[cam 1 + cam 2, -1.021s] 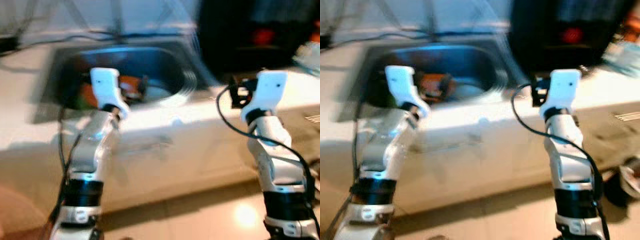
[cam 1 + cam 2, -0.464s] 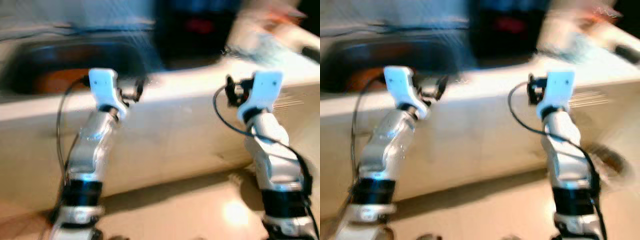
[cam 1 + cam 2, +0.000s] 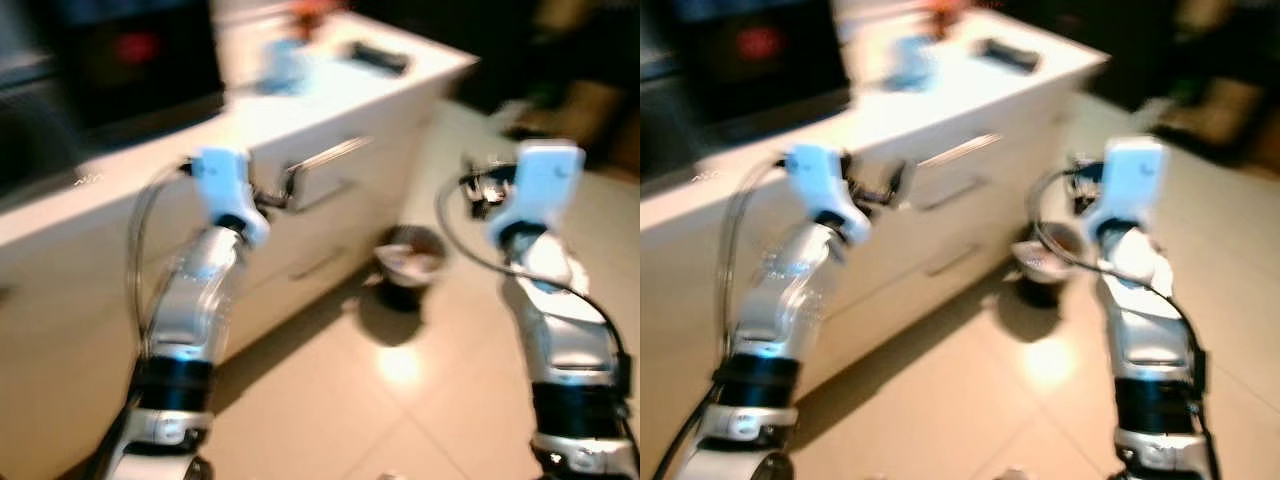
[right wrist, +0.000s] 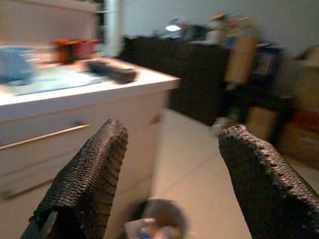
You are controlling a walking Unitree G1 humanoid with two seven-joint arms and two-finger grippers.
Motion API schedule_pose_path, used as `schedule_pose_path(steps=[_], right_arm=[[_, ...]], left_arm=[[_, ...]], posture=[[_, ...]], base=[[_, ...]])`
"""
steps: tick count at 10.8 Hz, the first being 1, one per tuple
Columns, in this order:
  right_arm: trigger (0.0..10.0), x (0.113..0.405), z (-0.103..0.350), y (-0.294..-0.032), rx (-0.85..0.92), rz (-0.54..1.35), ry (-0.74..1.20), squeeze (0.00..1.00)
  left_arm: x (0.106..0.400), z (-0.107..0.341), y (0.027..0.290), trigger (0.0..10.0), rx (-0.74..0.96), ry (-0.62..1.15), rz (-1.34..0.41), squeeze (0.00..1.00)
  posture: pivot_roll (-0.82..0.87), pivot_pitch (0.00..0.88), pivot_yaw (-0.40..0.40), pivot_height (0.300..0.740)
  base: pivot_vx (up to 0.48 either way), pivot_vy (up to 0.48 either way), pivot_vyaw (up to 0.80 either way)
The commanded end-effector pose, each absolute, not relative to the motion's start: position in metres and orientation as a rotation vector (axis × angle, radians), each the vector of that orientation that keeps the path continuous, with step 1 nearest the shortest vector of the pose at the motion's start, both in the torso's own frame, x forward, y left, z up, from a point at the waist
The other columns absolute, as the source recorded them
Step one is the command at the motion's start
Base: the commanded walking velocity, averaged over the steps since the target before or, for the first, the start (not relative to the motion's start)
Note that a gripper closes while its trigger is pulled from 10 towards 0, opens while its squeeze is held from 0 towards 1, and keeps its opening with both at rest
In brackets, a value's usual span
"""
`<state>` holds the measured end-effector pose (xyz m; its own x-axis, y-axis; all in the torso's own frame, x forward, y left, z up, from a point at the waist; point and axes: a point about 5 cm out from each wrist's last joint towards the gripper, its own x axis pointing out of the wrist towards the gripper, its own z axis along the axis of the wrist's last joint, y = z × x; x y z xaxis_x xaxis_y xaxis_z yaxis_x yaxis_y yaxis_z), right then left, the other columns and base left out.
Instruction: Kitchen organization
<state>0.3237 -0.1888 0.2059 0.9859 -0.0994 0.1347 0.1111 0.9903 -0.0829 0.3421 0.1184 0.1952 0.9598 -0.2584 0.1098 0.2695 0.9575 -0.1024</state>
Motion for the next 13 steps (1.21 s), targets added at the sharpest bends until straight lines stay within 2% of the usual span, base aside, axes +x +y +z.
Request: schedule_pose_path(steps=[1,9,13], right_arm=[[10.0,0.324,0.209,-0.183,-0.089,-0.094,-0.147,0.00],[10.0,0.328,0.192,-0.190,-0.057,-0.119,-0.083,0.00],[10.0,0.333,0.157,-0.195,-0.016,-0.146,0.016,0.00]], left_arm=[[0.347,0.196,0.128,10.0,-0.093,-0.089,-0.243,0.00],[0.363,0.162,0.147,10.0,-0.040,0.056,-0.211,0.00],[0.364,0.121,0.157,10.0,-0.012,0.190,-0.211,0.00]], posture=[[-0.01,0.055,0.025,0.740],[-0.02,0.047,0.028,0.740],[-0.01,0.049,0.035,0.740]], base=[[0.000,0.000,-0.80],[0.000,0.000,-0.80],[0.000,0.000,-0.78]])
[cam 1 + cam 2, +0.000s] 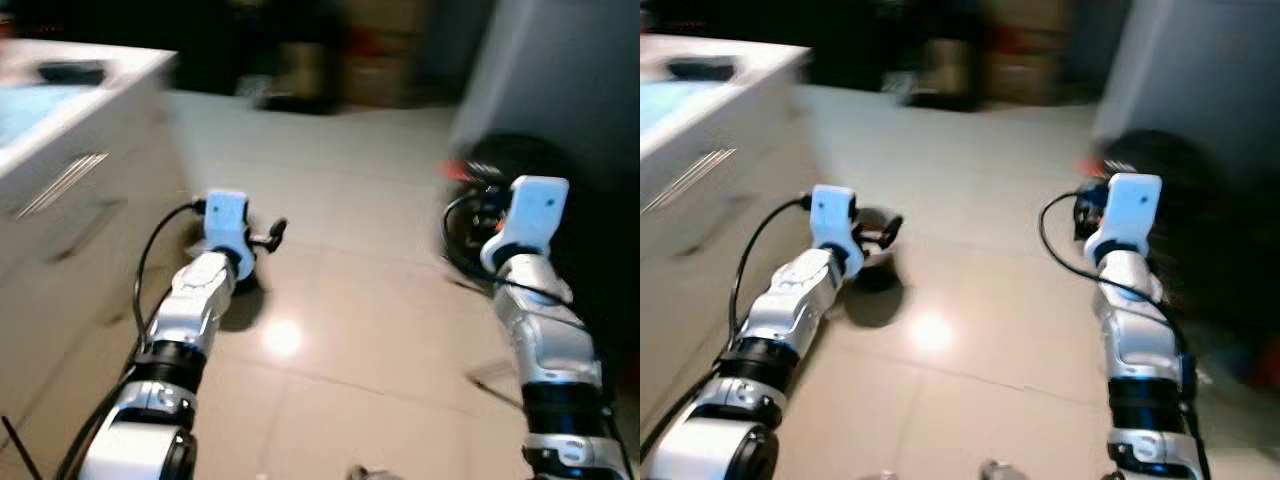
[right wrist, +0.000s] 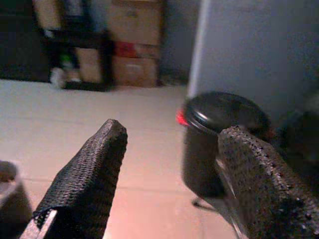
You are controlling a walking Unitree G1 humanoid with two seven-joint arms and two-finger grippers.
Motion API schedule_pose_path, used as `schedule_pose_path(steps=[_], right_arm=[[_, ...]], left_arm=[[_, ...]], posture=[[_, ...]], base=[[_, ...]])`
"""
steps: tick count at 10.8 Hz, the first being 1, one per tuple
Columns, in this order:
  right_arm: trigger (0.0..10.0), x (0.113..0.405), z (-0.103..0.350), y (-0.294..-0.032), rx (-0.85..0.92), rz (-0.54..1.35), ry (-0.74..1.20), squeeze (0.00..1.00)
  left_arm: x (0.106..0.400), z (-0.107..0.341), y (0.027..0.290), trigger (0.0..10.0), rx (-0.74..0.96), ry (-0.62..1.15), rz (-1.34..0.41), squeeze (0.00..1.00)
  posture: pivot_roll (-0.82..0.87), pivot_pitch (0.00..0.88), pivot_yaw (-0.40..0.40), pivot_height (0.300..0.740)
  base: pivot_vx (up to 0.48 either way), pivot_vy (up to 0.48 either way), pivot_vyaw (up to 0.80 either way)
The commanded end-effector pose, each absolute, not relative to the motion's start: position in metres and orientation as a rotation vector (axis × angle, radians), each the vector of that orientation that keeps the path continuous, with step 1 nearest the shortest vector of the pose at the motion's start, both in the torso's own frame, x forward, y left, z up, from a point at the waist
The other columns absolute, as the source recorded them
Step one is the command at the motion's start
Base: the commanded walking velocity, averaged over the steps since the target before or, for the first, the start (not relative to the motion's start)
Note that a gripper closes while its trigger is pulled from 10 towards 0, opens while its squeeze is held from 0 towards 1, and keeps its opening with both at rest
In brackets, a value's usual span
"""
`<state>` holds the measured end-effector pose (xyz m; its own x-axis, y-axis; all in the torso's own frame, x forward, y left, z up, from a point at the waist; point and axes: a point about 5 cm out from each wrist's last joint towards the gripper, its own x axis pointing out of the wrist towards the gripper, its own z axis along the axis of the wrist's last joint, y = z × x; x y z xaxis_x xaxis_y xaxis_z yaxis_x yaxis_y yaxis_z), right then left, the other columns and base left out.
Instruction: Kitchen organization
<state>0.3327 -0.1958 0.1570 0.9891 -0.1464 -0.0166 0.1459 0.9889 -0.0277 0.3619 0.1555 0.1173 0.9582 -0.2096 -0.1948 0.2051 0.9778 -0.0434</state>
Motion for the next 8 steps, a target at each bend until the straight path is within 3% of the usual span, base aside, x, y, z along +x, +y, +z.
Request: schedule_pose_path(steps=[1,5,6,8], right_arm=[[10.0,0.334,0.154,-0.196,-0.015,-0.148,0.022,0.00],[10.0,0.337,0.106,-0.194,0.050,-0.147,0.145,0.00],[10.0,0.327,0.062,-0.194,0.102,-0.160,0.293,0.00],[10.0,0.315,0.031,-0.189,0.147,-0.161,0.409,0.00]], left_arm=[[0.364,0.117,0.158,10.0,-0.014,0.198,-0.211,0.00],[0.350,0.072,0.173,10.0,0.040,0.332,-0.144,0.00],[0.337,0.045,0.177,10.0,0.072,0.450,-0.114,0.00],[0.314,0.014,0.180,10.0,0.066,0.578,-0.088,0.00]], posture=[[-0.01,0.049,0.035,0.740],[-0.01,0.050,0.035,0.740],[-0.01,0.047,0.036,0.740],[-0.01,0.041,0.039,0.740]], base=[[0.000,0.000,0.00],[0.000,0.000,0.00],[0.000,0.000,0.00],[0.000,0.000,0.00]])
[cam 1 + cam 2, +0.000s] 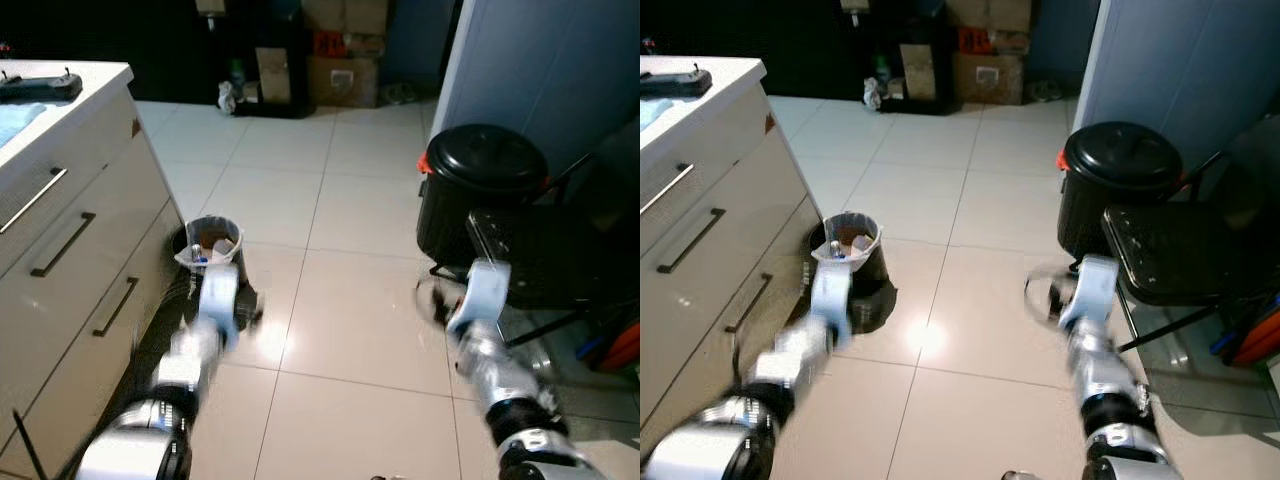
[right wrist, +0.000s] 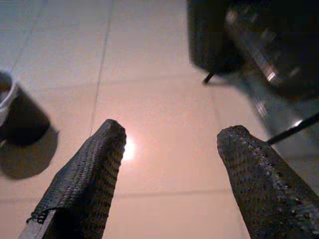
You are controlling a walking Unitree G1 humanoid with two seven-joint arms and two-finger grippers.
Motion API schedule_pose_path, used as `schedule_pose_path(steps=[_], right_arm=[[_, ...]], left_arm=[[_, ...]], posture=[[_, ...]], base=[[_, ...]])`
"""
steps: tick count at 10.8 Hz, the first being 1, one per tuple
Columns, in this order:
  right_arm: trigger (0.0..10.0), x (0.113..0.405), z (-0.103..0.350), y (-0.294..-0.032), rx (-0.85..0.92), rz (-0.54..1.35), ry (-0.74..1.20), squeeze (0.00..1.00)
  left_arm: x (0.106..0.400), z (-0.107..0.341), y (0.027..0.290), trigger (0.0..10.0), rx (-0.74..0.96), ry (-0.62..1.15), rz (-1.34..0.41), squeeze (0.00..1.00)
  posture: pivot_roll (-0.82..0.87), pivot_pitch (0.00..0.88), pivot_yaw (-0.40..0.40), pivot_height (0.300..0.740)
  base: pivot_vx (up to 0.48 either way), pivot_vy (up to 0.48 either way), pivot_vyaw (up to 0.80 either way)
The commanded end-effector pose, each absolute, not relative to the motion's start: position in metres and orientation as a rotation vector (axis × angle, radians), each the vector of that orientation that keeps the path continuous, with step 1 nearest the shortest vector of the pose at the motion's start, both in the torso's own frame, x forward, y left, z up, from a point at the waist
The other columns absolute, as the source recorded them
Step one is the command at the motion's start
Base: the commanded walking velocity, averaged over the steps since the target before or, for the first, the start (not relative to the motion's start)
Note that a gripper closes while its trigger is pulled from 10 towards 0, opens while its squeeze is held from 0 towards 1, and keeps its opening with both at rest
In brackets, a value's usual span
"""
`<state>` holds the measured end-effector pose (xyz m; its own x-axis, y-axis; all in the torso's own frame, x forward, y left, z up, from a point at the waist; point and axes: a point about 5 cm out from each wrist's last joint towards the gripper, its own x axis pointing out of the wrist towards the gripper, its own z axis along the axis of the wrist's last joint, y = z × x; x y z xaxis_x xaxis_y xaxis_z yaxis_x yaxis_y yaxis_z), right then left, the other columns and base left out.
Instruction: Kitchen organization
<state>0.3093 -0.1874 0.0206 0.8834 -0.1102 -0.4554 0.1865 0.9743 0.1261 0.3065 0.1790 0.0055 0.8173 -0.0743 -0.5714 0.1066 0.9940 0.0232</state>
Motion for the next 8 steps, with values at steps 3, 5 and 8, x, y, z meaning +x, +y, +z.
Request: schedule_pose_path(steps=[3,5,8], right_arm=[[10.0,0.299,0.000,-0.178,0.264,-0.148,0.540,0.00],[10.0,0.279,-0.021,-0.174,0.243,-0.129,0.636,0.00],[10.0,0.263,-0.037,-0.168,0.240,-0.110,0.711,0.00]], left_arm=[[0.300,-0.002,0.179,10.0,0.092,0.645,-0.110,0.00],[0.286,-0.016,0.181,10.0,0.105,0.702,-0.107,0.00],[0.268,-0.030,0.188,10.0,0.139,0.764,-0.103,0.00]], posture=[[0.01,0.034,0.044,0.740],[0.00,0.031,0.040,0.740],[-0.01,0.021,0.044,0.740]], base=[[0.000,0.000,0.00],[0.000,0.000,0.00],[0.000,0.000,0.00]])
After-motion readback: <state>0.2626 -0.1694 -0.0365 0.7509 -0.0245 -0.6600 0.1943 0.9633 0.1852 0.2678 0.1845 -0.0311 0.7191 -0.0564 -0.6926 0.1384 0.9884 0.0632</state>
